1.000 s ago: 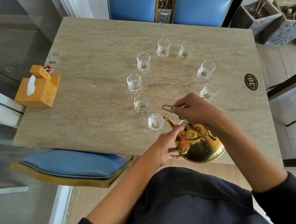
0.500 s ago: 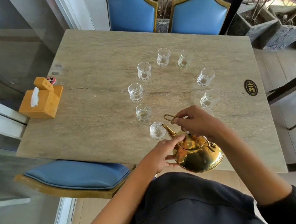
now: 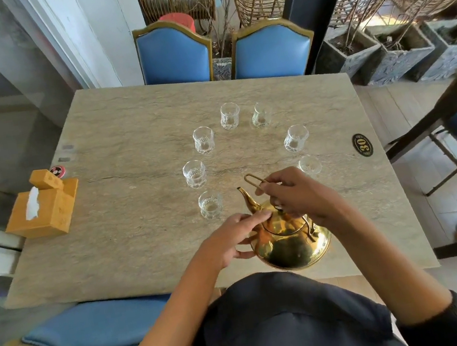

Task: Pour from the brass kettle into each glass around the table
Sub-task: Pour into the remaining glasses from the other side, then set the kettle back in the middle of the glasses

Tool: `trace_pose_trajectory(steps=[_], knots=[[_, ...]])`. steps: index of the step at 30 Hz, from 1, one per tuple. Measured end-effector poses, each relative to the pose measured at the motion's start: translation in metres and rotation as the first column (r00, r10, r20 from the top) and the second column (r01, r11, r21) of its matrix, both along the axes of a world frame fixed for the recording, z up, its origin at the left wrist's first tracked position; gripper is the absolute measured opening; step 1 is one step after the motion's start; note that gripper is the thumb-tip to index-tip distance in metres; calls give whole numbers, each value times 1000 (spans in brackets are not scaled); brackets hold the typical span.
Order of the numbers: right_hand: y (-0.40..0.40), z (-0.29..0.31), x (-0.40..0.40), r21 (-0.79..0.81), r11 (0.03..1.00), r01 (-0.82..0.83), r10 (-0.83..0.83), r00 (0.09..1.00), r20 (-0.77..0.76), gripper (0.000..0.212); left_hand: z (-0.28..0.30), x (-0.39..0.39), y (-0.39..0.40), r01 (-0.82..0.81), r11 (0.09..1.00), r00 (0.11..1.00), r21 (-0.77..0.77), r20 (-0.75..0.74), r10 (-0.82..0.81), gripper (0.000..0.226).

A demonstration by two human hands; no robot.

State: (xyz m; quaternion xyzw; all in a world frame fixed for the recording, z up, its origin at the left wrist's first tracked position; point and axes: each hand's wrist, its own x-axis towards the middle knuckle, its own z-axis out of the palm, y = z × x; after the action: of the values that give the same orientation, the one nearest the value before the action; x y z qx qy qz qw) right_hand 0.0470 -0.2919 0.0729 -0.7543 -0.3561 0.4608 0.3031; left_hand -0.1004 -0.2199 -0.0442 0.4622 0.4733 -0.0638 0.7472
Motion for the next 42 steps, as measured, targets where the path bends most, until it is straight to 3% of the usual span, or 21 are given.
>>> trace_pose_trajectory(steps=[13, 17, 20, 23, 29, 32, 39, 42], knots=[[38, -3, 1, 123, 963, 238, -213, 959, -187, 20, -6, 19, 77, 24, 987, 998, 160, 58, -34, 68], [50, -12, -3, 165, 925, 342, -301, 926, -229, 20, -19, 25, 90, 0, 970, 999, 243, 32, -9, 110], [57, -21, -1, 161, 898, 410, -361, 894, -265, 18, -34, 30, 98, -15, 959, 1000, 284, 10, 13, 118], [63, -29, 6, 146, 885, 441, -384, 872, -303, 17, -31, 33, 101, -26, 959, 1000, 283, 18, 22, 108], [77, -45, 27, 93, 890, 445, -394, 857, -332, 18, -27, 51, 104, 24, 922, 999, 386, -46, -7, 46], [86, -53, 40, 74, 903, 423, -376, 862, -340, 17, -24, 64, 107, 65, 892, 994, 448, -105, -19, 37], [114, -76, 72, 28, 929, 370, -345, 890, -299, 20, -36, 93, 128, 68, 907, 989, 416, -149, -6, 26], [127, -88, 84, 10, 936, 352, -336, 901, -275, 20, -48, 103, 141, 158, 845, 980, 511, -184, -72, 38]])
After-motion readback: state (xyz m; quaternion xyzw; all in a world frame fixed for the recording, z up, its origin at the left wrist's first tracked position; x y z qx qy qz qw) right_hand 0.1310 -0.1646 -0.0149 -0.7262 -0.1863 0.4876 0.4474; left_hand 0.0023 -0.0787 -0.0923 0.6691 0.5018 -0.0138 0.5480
